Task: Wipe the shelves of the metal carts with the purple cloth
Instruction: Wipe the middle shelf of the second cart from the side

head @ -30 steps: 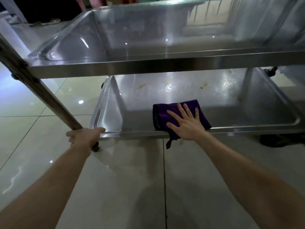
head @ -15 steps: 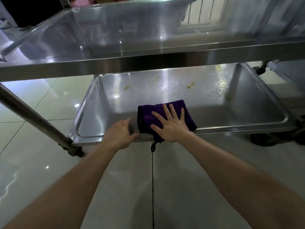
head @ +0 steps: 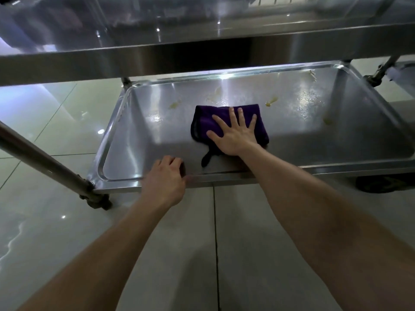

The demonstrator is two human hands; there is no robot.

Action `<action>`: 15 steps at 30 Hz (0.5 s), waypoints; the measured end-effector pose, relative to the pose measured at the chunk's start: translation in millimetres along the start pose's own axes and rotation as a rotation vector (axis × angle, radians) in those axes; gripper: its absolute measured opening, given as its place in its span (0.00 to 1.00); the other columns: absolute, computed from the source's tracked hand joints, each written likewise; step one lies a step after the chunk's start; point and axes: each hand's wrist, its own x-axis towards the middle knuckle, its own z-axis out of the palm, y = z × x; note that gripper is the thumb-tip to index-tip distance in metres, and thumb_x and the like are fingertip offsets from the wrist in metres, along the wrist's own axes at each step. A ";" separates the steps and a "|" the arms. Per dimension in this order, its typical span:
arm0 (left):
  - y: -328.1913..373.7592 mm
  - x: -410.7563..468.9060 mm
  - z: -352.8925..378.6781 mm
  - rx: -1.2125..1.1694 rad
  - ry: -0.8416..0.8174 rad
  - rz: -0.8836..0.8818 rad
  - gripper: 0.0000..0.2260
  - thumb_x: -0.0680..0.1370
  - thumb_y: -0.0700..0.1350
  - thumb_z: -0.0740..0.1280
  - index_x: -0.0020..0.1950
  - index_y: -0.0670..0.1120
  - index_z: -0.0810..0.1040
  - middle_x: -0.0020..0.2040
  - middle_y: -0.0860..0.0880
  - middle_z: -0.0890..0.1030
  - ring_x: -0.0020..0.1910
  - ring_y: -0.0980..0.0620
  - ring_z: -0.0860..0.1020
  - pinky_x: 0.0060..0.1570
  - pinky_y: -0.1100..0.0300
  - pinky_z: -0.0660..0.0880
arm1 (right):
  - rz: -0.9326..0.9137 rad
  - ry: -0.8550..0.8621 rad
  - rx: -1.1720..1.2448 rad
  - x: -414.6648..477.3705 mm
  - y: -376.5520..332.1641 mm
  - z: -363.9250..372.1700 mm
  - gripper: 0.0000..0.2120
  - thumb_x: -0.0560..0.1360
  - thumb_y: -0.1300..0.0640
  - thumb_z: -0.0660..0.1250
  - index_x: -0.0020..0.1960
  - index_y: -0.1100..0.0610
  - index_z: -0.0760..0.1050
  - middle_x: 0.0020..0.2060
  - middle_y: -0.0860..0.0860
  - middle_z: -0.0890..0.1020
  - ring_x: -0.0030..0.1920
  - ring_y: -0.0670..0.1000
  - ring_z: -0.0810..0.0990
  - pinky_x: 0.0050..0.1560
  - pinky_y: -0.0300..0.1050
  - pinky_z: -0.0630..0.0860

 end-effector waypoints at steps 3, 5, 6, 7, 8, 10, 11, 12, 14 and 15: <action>0.3 -3.6 4.0 0.041 0.004 0.029 0.24 0.85 0.62 0.64 0.75 0.49 0.72 0.72 0.46 0.73 0.71 0.42 0.72 0.70 0.45 0.72 | -0.032 -0.025 0.004 -25.0 2.5 2.8 0.39 0.79 0.21 0.39 0.86 0.33 0.40 0.87 0.53 0.35 0.85 0.61 0.30 0.77 0.76 0.27; 2.3 -7.6 4.1 0.043 -0.011 0.036 0.21 0.86 0.60 0.63 0.74 0.48 0.72 0.72 0.46 0.73 0.72 0.41 0.72 0.69 0.45 0.73 | -0.075 -0.043 0.016 -54.6 6.8 11.1 0.38 0.78 0.21 0.38 0.85 0.31 0.39 0.87 0.52 0.34 0.85 0.59 0.29 0.77 0.74 0.26; 3.5 -9.4 1.9 0.046 -0.026 0.033 0.20 0.87 0.59 0.63 0.73 0.48 0.72 0.73 0.46 0.72 0.72 0.42 0.71 0.69 0.45 0.73 | -0.099 -0.048 0.015 -70.4 8.8 15.7 0.38 0.77 0.20 0.37 0.85 0.30 0.38 0.87 0.52 0.33 0.85 0.58 0.28 0.77 0.73 0.25; 5.4 -10.4 -1.5 0.053 -0.046 0.030 0.19 0.87 0.59 0.62 0.73 0.48 0.71 0.73 0.46 0.72 0.72 0.42 0.70 0.69 0.45 0.73 | -0.119 -0.050 0.007 -84.4 10.6 19.2 0.38 0.77 0.20 0.36 0.84 0.30 0.37 0.86 0.51 0.33 0.84 0.58 0.28 0.77 0.73 0.24; 7.3 -10.2 -4.8 0.062 -0.067 0.031 0.19 0.87 0.58 0.63 0.73 0.48 0.71 0.72 0.46 0.72 0.72 0.42 0.70 0.68 0.45 0.73 | -0.133 -0.054 -0.002 -94.5 12.6 20.8 0.37 0.77 0.20 0.35 0.84 0.29 0.36 0.86 0.51 0.32 0.84 0.57 0.27 0.77 0.72 0.24; 10.1 -8.8 -8.9 0.082 -0.106 0.035 0.18 0.87 0.57 0.63 0.72 0.48 0.71 0.71 0.45 0.72 0.70 0.41 0.70 0.67 0.45 0.74 | -0.135 -0.073 -0.008 -104.0 15.2 18.4 0.37 0.77 0.21 0.36 0.84 0.29 0.36 0.86 0.50 0.33 0.84 0.56 0.27 0.77 0.72 0.25; 10.9 -7.1 -9.9 0.096 -0.115 0.042 0.18 0.87 0.57 0.64 0.72 0.47 0.71 0.70 0.44 0.72 0.70 0.41 0.71 0.67 0.44 0.75 | -0.129 -0.079 -0.006 -105.0 15.3 15.8 0.36 0.78 0.21 0.37 0.84 0.29 0.37 0.86 0.50 0.33 0.85 0.56 0.28 0.78 0.72 0.25; 10.6 -5.8 -10.1 0.109 -0.118 0.053 0.19 0.87 0.58 0.64 0.72 0.47 0.71 0.70 0.43 0.72 0.70 0.40 0.71 0.67 0.44 0.75 | -0.126 -0.080 -0.004 -106.0 14.3 13.7 0.36 0.79 0.22 0.38 0.84 0.30 0.37 0.87 0.50 0.34 0.85 0.56 0.28 0.78 0.72 0.25; 8.2 -3.0 -10.1 0.108 -0.126 0.064 0.23 0.86 0.60 0.63 0.77 0.49 0.68 0.72 0.42 0.71 0.72 0.39 0.71 0.70 0.43 0.73 | -0.131 -0.071 -0.010 -107.3 12.5 12.2 0.36 0.80 0.22 0.38 0.85 0.31 0.38 0.87 0.51 0.35 0.85 0.57 0.29 0.78 0.72 0.25; 7.3 -1.6 -11.0 0.097 -0.142 0.057 0.26 0.86 0.61 0.63 0.80 0.51 0.65 0.74 0.42 0.70 0.74 0.39 0.69 0.72 0.42 0.72 | -0.134 -0.069 -0.017 -107.5 12.5 12.3 0.36 0.80 0.22 0.38 0.85 0.31 0.39 0.87 0.51 0.35 0.85 0.57 0.30 0.78 0.72 0.26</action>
